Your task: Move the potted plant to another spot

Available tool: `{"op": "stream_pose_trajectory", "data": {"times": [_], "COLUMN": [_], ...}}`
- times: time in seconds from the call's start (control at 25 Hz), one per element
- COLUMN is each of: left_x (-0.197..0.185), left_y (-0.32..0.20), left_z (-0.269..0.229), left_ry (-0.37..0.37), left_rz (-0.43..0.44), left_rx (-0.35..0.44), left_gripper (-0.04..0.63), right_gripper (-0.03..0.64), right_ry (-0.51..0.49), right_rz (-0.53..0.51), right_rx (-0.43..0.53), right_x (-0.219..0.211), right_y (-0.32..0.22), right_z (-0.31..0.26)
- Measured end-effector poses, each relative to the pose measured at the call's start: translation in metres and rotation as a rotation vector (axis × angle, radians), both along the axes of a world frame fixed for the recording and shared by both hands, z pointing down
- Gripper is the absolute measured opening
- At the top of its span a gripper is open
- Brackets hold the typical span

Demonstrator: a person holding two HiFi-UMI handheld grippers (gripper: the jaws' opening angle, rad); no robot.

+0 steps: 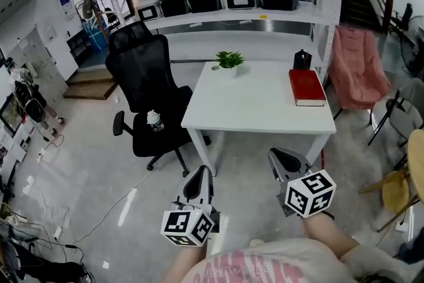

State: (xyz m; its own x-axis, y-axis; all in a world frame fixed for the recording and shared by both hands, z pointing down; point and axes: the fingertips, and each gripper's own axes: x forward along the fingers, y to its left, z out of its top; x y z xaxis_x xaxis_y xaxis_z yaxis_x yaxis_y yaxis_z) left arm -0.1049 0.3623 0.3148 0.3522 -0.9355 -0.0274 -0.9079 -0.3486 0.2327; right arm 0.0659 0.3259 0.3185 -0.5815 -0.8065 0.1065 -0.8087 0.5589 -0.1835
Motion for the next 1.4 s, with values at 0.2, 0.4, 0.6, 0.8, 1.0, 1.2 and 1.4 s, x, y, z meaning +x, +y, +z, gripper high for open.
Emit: {"op": "stream_pose_trajectory", "data": {"times": [0.2,0.4,0.6,0.8,1.0,1.2,1.4], "left_x": [0.009,0.009,0.017,0.021,0.027,0.031,0.032], "left_y": [-0.035,-0.064,-0.088,-0.111,-0.12,-0.125,-0.144], "left_z": [0.002,0.0,0.004,0.006,0.018,0.046,0.056], "left_ry": [-0.009,-0.017,-0.017,-0.013,-0.013,-0.016,-0.024], "left_rz": [-0.001,-0.003,0.003,-0.006,-0.003,0.003,0.024], "left_rx": [-0.002,-0.003,-0.012,-0.016,-0.02,-0.075,-0.113], "left_gripper": [0.026,0.027,0.026,0.026,0.028,0.027,0.026], "right_gripper": [0.014,0.014,0.014,0.014,0.014,0.014,0.014], "right_ry": [-0.019,-0.036,-0.061,-0.045,-0.046,-0.045,-0.038], "right_rz": [0.002,0.004,-0.01,-0.01,-0.001,0.017,0.031], "right_rx": [0.021,0.023,0.024,0.011,0.003,-0.039,-0.086], "right_x": [0.011,0.016,0.022,0.028,0.038,0.046,0.046], "right_y": [-0.04,-0.071,-0.095,-0.118,-0.131,-0.139,-0.153], "right_z": [-0.008,-0.011,-0.008,-0.004,0.009,0.033,0.05]}}
